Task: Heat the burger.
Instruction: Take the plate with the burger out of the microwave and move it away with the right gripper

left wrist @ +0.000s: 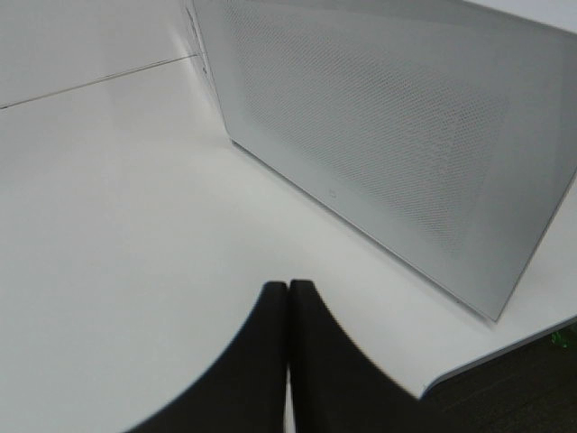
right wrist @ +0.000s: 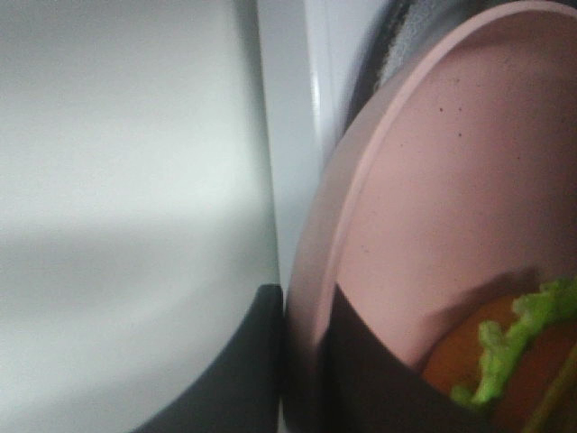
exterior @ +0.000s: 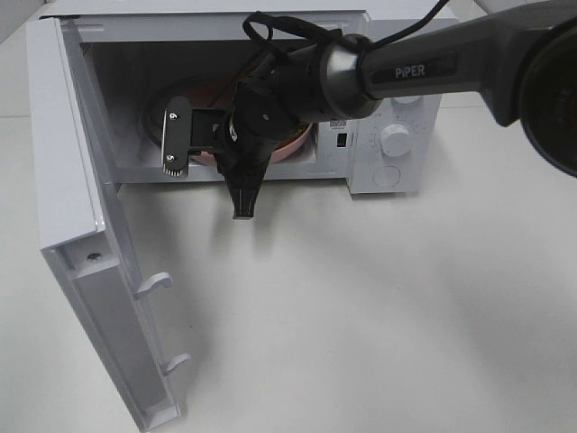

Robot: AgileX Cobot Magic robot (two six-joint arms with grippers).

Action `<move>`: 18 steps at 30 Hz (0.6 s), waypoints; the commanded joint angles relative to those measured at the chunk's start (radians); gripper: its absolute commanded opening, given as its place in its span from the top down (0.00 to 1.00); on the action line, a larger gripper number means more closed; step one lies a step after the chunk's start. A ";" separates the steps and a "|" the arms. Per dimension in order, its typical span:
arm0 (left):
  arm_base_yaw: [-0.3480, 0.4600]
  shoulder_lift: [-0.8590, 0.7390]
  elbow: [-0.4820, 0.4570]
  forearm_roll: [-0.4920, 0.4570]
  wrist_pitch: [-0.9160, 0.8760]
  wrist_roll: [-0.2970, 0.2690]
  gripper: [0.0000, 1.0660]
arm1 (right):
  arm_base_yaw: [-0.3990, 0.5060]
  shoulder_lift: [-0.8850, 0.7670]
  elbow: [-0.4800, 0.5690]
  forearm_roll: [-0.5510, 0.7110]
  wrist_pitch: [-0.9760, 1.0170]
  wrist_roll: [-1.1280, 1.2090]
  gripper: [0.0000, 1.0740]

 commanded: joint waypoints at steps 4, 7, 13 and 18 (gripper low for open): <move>0.001 -0.019 0.002 0.000 -0.013 -0.005 1.00 | 0.008 -0.061 0.064 0.043 0.116 -0.199 1.00; 0.001 -0.019 0.002 0.000 -0.013 -0.004 1.00 | 0.009 -0.070 0.076 0.043 0.124 -0.212 1.00; 0.001 -0.019 0.002 0.000 -0.013 -0.004 1.00 | 0.034 -0.164 0.184 0.039 0.133 -0.343 1.00; 0.001 -0.019 0.002 0.000 -0.013 -0.004 1.00 | 0.054 -0.200 0.222 0.039 0.145 -0.381 1.00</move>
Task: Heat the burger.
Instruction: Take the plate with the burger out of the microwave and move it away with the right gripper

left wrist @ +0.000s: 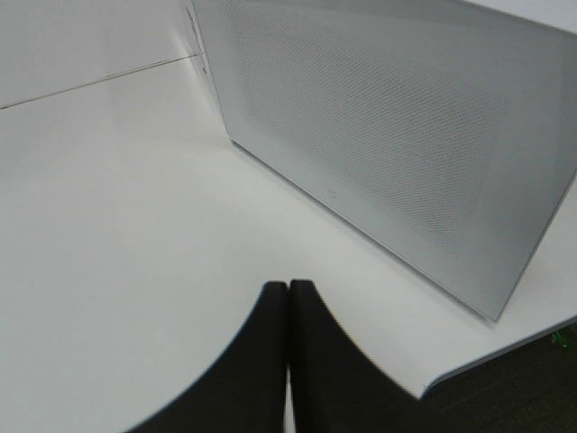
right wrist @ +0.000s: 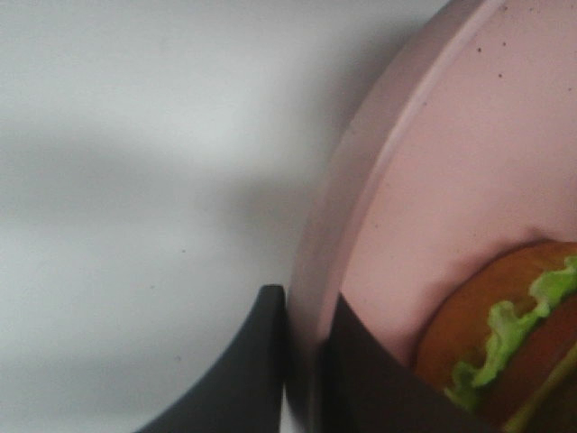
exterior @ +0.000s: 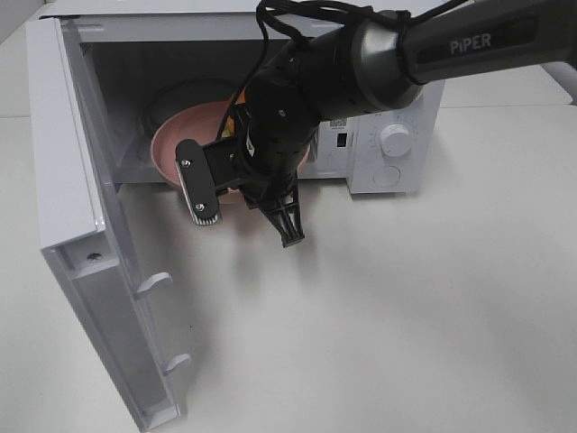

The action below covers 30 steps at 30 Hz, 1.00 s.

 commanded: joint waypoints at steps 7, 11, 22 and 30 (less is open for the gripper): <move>0.001 -0.019 0.002 0.000 -0.013 -0.002 1.00 | 0.025 -0.102 0.081 -0.014 0.044 -0.068 1.00; 0.001 -0.019 0.002 0.000 -0.013 -0.002 1.00 | 0.025 -0.144 0.124 -0.016 0.044 -0.071 1.00; 0.001 -0.019 0.002 0.000 -0.013 -0.002 1.00 | 0.025 -0.271 0.316 -0.057 0.034 -0.076 1.00; 0.001 -0.019 0.002 0.000 -0.013 -0.002 1.00 | 0.025 -0.368 0.469 -0.101 -0.004 -0.075 1.00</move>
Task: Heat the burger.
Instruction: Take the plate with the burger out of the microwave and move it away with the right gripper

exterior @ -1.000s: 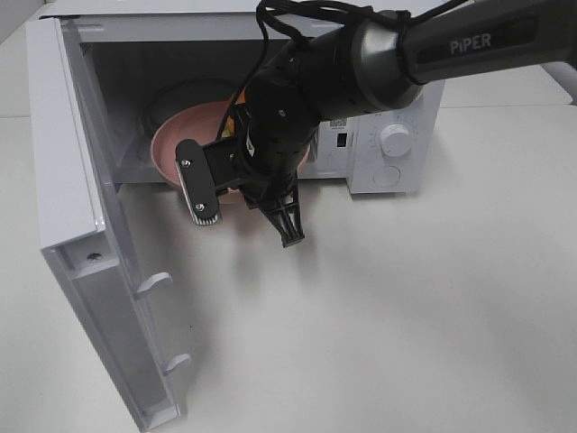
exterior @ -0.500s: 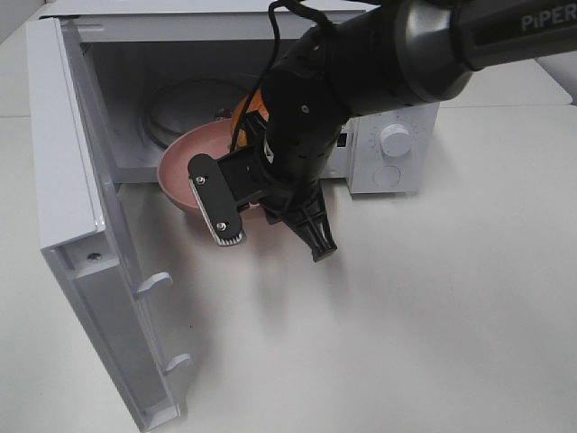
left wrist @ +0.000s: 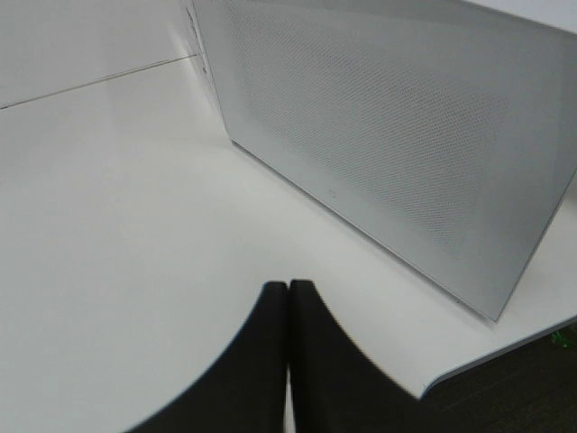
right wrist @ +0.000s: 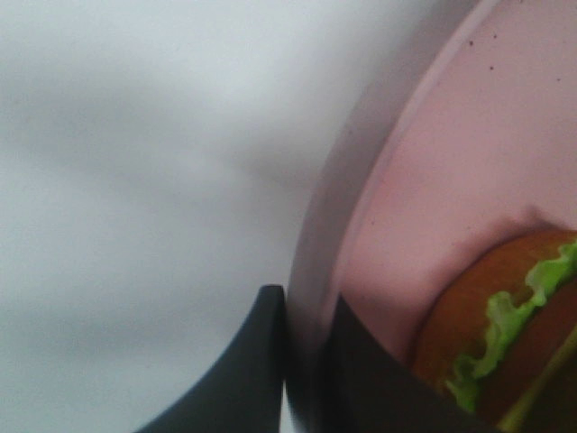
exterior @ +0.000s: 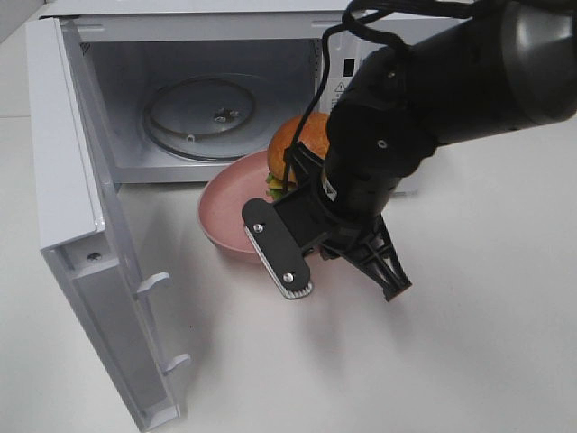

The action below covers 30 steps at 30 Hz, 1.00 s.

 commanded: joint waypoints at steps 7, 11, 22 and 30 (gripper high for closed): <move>0.001 -0.019 0.002 -0.001 -0.013 -0.002 1.00 | 0.001 -0.125 0.159 -0.068 -0.085 0.000 1.00; 0.001 -0.019 0.002 -0.001 -0.013 -0.002 1.00 | 0.001 -0.184 0.257 -0.070 -0.086 0.010 1.00; 0.001 -0.019 0.002 -0.001 -0.013 -0.002 1.00 | 0.001 -0.335 0.483 -0.258 -0.097 0.326 1.00; 0.001 -0.019 0.002 -0.001 -0.013 -0.002 1.00 | -0.003 -0.362 0.613 -0.336 -0.095 0.546 1.00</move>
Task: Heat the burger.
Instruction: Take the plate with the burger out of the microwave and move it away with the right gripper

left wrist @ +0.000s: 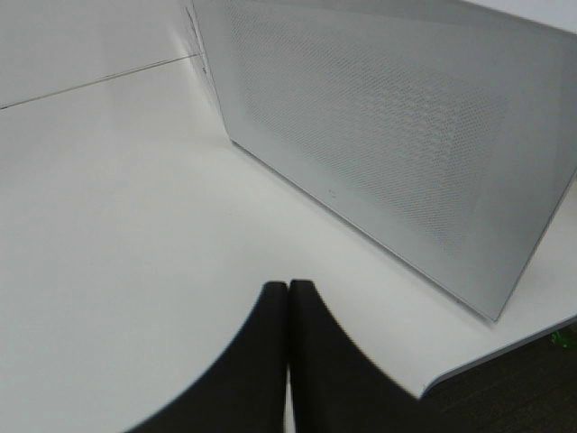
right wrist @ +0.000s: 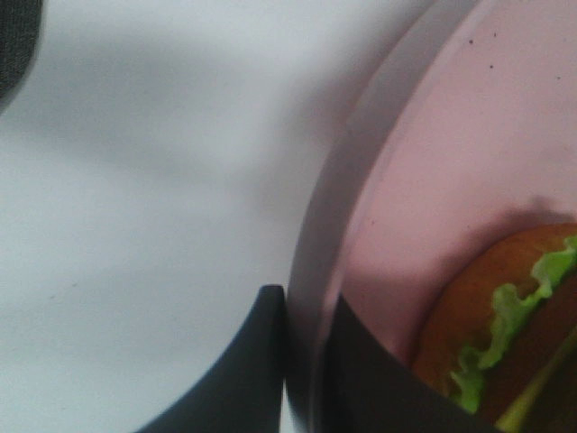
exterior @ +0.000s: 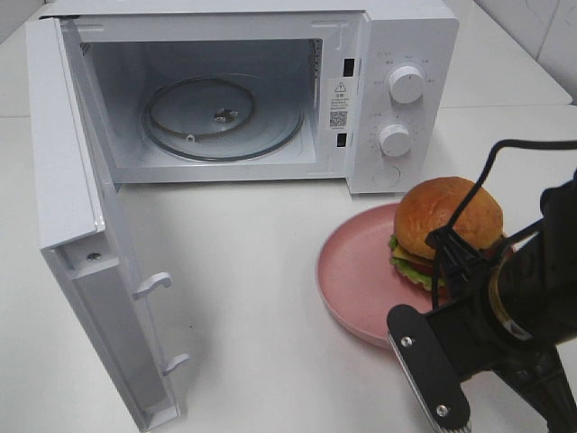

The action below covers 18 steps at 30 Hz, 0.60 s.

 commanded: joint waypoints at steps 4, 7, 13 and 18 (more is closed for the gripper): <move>0.001 -0.019 0.002 -0.001 -0.013 -0.002 1.00 | -0.036 -0.012 0.042 -0.094 -0.018 0.160 1.00; 0.001 -0.019 0.002 -0.001 -0.013 -0.002 1.00 | -0.117 -0.012 0.042 -0.094 -0.021 0.193 1.00; 0.001 -0.019 0.002 -0.001 -0.013 -0.002 1.00 | -0.296 -0.012 0.042 -0.094 -0.066 0.193 1.00; 0.001 -0.019 0.002 -0.001 -0.013 -0.002 1.00 | -0.392 -0.012 0.042 -0.107 -0.141 0.193 1.00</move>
